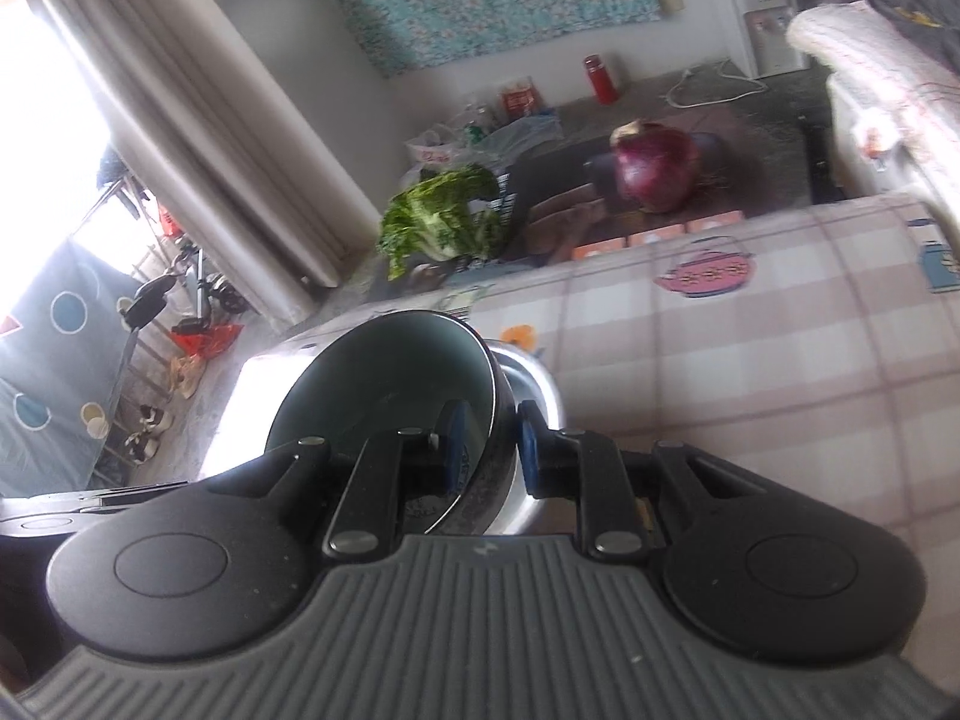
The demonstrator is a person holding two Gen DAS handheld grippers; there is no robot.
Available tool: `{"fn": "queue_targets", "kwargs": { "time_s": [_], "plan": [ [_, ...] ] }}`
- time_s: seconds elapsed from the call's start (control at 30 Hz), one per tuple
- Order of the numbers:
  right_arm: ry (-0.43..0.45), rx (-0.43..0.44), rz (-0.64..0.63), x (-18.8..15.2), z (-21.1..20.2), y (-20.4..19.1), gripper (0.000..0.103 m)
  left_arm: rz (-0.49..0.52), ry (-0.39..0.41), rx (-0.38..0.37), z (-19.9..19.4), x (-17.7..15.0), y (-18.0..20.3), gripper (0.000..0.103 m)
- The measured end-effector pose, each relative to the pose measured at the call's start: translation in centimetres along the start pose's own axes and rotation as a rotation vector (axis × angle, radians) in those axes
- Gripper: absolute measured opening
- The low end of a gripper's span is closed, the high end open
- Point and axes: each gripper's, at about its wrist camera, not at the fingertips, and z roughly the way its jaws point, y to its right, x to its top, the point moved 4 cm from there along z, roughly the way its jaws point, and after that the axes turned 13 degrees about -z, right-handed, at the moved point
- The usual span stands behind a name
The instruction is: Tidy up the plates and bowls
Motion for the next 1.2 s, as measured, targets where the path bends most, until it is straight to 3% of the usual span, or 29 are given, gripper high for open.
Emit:
{"fn": "queue_targets", "kwargs": {
  "time_s": [0.17,0.43,0.63,0.77,0.9,1.03,1.2],
  "plan": [
    [-0.034,0.020,-0.007,0.4,3.5,-1.6,0.018,-0.014,-0.025,0.033,2.0,0.6,-2.1,0.027],
    [-0.102,-0.014,0.016,-1.3,8.7,-0.8,0.018,-0.017,-0.076,0.057,5.9,0.3,-3.4,0.026],
    [-0.074,-0.068,-0.014,-1.2,9.3,-0.5,0.024,0.017,-0.040,0.015,4.9,0.2,-3.3,0.033],
    [-0.020,-0.042,0.019,-0.5,8.0,-0.6,0.042,0.018,-0.013,-0.015,2.7,0.2,-3.7,0.046],
    [0.026,-0.015,0.050,-0.4,5.4,-1.4,0.043,0.030,0.018,-0.042,-0.1,-0.3,-4.8,0.062],
    [0.053,0.008,0.058,-2.3,1.2,-3.1,0.046,0.017,0.063,-0.035,-3.0,-1.7,-7.6,0.064],
    [0.059,0.027,0.052,-6.4,-4.3,-5.4,0.050,-0.018,0.122,0.042,-7.0,-3.8,-12.8,0.064]
  ]
}}
